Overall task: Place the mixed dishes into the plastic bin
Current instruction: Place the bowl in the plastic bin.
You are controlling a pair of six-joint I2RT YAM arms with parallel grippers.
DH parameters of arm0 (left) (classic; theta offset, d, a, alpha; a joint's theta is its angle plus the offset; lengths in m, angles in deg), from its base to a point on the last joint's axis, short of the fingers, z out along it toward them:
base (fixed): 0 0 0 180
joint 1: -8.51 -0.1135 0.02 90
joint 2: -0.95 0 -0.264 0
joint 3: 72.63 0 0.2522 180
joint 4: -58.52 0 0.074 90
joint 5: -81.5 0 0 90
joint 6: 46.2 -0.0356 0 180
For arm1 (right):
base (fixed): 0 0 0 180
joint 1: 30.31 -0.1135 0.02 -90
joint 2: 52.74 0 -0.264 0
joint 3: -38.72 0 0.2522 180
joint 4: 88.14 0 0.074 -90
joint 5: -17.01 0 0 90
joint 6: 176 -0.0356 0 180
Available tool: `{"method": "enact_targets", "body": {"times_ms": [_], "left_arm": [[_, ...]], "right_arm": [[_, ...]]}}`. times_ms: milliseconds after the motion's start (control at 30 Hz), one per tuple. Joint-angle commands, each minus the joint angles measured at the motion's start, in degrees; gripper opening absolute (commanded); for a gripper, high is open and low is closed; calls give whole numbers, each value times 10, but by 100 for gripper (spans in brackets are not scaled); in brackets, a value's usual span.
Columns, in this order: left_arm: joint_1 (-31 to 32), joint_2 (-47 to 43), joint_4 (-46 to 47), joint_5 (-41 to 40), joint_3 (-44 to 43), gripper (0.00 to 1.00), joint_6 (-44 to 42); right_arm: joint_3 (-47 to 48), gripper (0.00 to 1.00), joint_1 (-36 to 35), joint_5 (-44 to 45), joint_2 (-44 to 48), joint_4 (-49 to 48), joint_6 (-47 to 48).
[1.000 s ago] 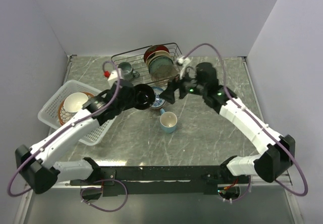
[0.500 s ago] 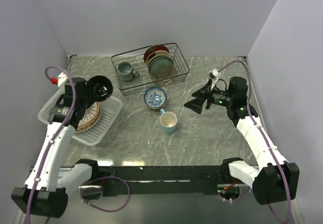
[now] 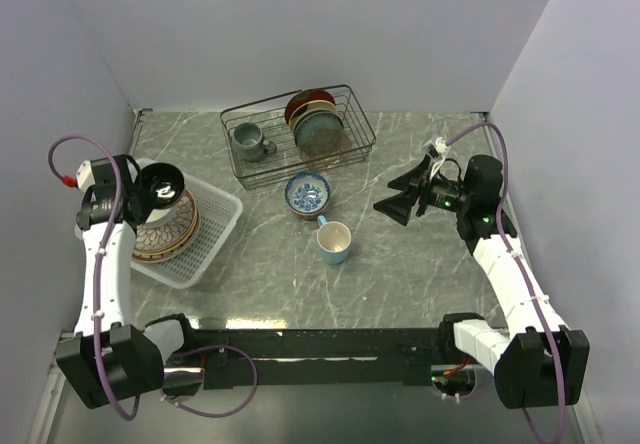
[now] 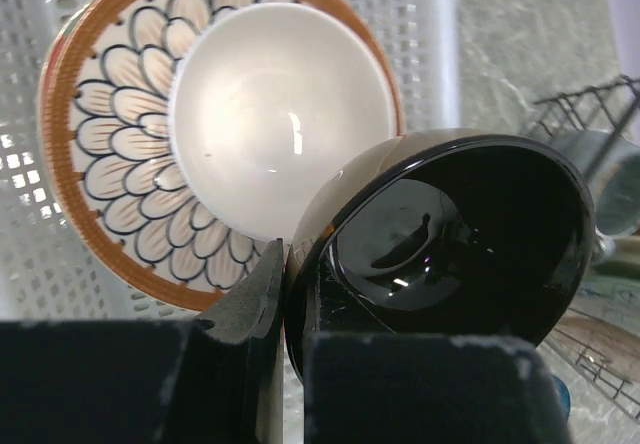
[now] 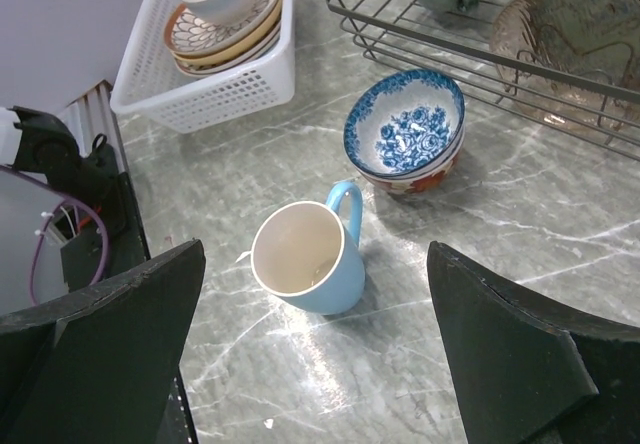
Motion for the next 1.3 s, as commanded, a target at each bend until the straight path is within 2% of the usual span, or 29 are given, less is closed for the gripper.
{"method": "enact_targets", "body": {"times_ms": [0,467,867,1067,1267], "left_arm": [[-30,8,62,39,-1,1,19],[-65,54,89,46,14,1,10],[-85,54,95,47,25,2,6],[-90,60,94,54,26,19,3],[-94,55,94,59,31,28,2]], "right_arm": [[3,100,3,-14,19,-24,12],[6,100,3,-10,20,-16,19],[6,100,9,-9,18,-15,20],[7,100,11,-10,19,-15,19],[8,100,12,-10,21,-13,21]]}}
